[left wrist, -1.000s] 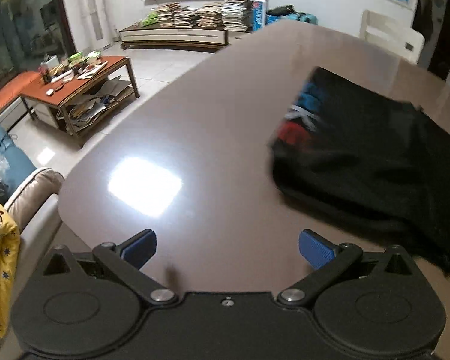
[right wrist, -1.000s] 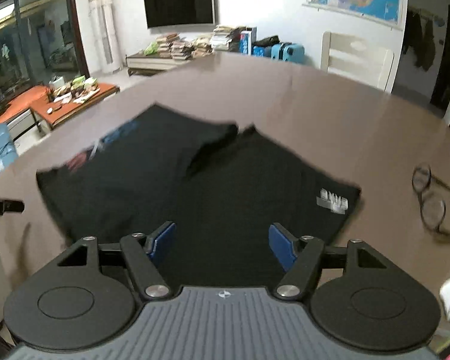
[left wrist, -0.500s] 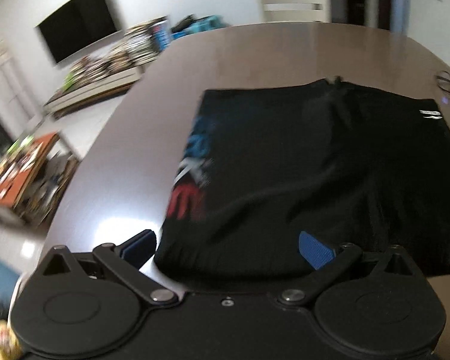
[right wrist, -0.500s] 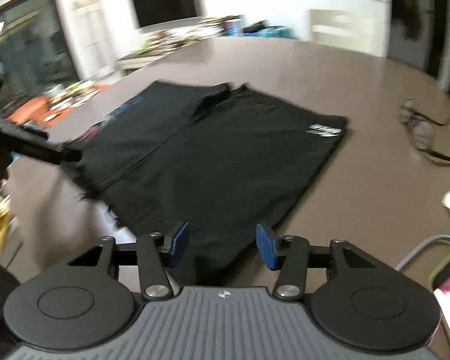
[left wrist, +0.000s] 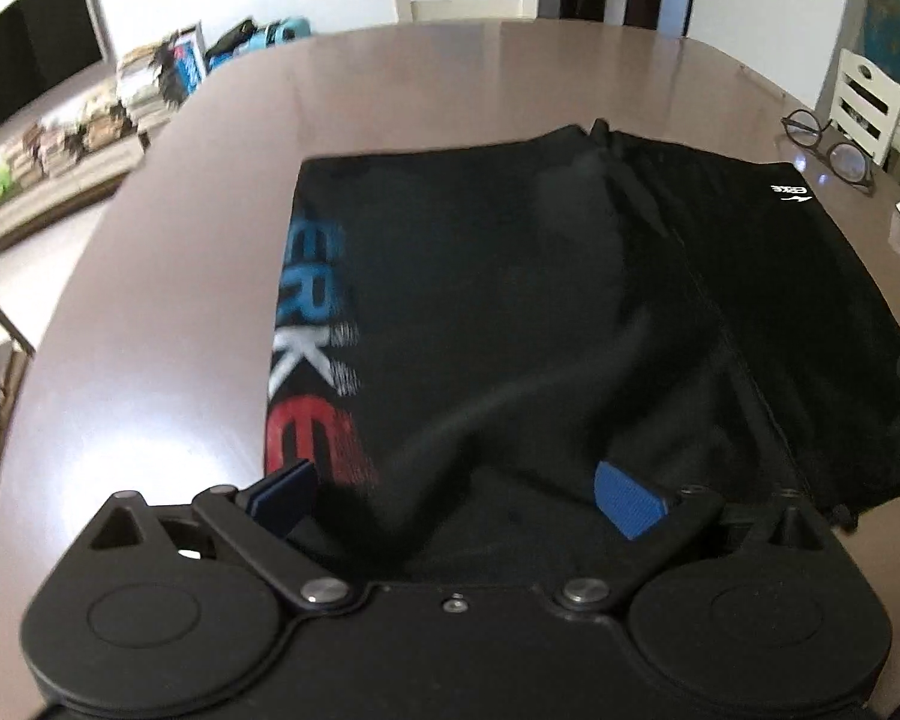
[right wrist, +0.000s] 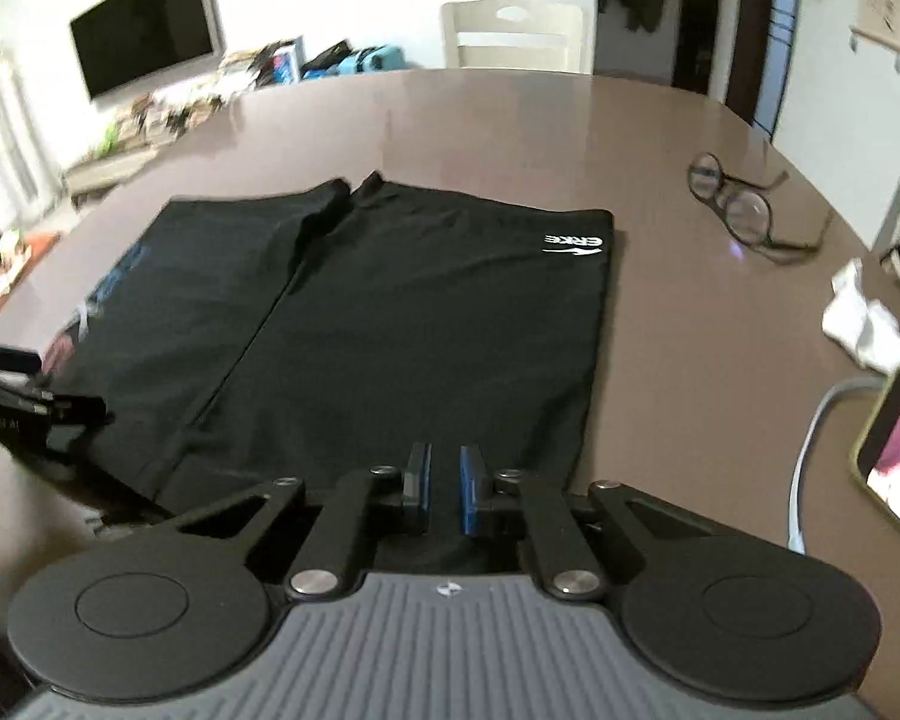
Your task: Fold clothes
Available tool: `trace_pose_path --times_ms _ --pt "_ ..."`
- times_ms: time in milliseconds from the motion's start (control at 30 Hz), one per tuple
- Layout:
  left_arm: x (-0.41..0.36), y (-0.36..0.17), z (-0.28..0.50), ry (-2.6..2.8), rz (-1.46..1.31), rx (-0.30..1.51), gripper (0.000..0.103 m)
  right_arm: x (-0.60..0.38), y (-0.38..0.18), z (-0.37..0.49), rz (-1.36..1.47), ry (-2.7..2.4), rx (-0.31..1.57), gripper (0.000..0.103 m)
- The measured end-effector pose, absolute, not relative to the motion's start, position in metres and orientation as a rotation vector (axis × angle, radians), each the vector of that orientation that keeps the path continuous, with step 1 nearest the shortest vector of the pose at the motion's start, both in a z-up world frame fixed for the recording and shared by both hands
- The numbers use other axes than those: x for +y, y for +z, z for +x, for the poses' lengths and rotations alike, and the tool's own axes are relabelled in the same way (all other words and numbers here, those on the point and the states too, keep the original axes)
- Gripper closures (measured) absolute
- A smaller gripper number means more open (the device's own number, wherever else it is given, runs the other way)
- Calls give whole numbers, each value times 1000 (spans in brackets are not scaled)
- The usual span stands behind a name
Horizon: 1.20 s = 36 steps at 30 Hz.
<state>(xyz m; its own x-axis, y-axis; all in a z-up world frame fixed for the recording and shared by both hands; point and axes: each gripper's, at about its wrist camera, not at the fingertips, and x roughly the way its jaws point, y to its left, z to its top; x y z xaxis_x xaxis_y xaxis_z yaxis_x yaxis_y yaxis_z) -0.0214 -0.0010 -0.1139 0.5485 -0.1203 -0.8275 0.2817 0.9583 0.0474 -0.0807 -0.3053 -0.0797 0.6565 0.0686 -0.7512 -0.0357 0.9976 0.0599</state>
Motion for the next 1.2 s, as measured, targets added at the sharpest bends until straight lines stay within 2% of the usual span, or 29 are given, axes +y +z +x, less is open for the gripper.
trace_pose_path --times_ms 233,1200 --pt "-5 -115 -26 -218 170 960 3 -306 -87 -60 -19 83 910 93" --pt "-9 -103 -23 -178 165 1028 0 -317 -91 -53 -65 205 896 92"
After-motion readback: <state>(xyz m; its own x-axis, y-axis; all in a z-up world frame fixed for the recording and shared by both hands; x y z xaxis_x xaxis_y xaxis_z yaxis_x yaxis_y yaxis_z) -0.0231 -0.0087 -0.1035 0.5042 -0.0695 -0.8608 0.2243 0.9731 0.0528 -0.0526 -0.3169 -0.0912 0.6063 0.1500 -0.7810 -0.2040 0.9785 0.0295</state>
